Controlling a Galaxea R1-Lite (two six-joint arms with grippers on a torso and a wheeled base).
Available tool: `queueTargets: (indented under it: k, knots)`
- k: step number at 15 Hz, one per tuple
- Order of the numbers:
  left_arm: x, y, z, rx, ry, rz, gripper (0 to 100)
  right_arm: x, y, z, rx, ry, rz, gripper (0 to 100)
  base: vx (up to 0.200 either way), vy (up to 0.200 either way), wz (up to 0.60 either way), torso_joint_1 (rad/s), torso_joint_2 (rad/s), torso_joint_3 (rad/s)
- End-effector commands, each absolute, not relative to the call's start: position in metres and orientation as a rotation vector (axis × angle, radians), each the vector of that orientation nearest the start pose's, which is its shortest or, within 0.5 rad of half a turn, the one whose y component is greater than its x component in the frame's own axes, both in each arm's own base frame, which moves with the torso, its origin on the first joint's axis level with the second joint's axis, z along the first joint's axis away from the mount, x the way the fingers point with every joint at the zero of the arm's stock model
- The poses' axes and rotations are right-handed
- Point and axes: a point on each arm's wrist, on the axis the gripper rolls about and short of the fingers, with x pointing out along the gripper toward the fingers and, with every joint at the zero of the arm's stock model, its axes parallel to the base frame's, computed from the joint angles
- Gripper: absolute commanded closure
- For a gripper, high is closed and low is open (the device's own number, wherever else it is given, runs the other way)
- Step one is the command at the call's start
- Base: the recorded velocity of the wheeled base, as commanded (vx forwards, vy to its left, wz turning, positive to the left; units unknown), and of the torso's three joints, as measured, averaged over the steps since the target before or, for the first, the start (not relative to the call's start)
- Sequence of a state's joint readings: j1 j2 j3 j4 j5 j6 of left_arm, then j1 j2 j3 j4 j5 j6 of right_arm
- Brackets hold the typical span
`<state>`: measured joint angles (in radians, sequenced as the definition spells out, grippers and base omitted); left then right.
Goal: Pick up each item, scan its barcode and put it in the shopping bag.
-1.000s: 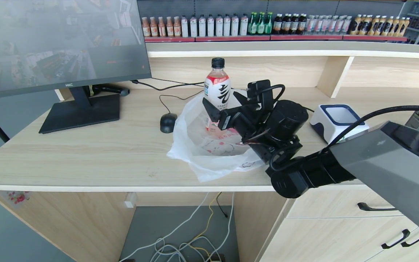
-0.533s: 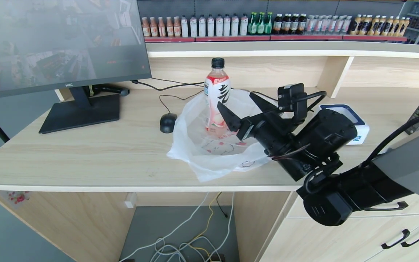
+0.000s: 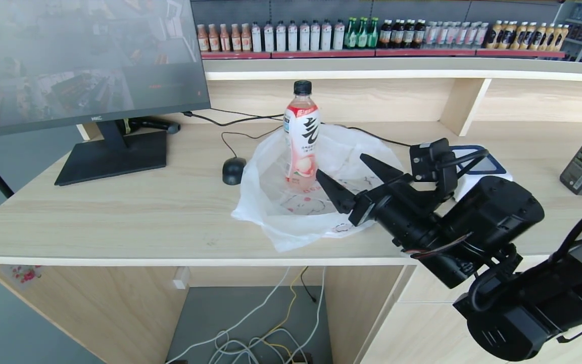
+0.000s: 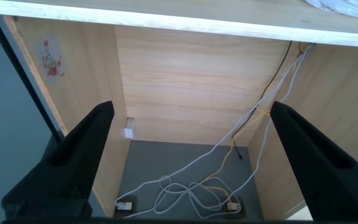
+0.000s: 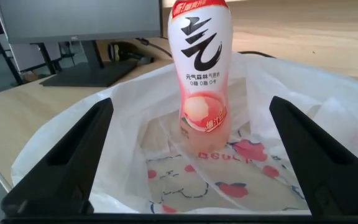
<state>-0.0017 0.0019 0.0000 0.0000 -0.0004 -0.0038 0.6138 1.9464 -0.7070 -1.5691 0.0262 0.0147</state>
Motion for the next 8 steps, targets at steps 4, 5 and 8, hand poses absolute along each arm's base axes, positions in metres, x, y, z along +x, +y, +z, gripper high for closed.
queueTargets:
  k: [4,5,8]
  knots:
    - [-0.0227,0.0000,0.0755,-0.005,0.002,-0.003,0,0.2678,0.1899,0.1732,0.123,-0.309,0.637,0,-0.100,0.000,0.00,0.001,0.00,0.001]
    - [-0.0227,0.0000,0.0755,-0.005,0.002,-0.003,0,0.2673,0.1895,0.1710,0.121,-0.300,0.637,0,0.000,0.000,0.00,0.000,0.00,0.000]
    - [-0.0227,0.0000,0.0755,-0.005,0.002,-0.003,0,0.2708,0.1846,0.1710,0.127,-0.298,0.620,0,0.000,0.000,0.00,0.000,0.00,0.000]
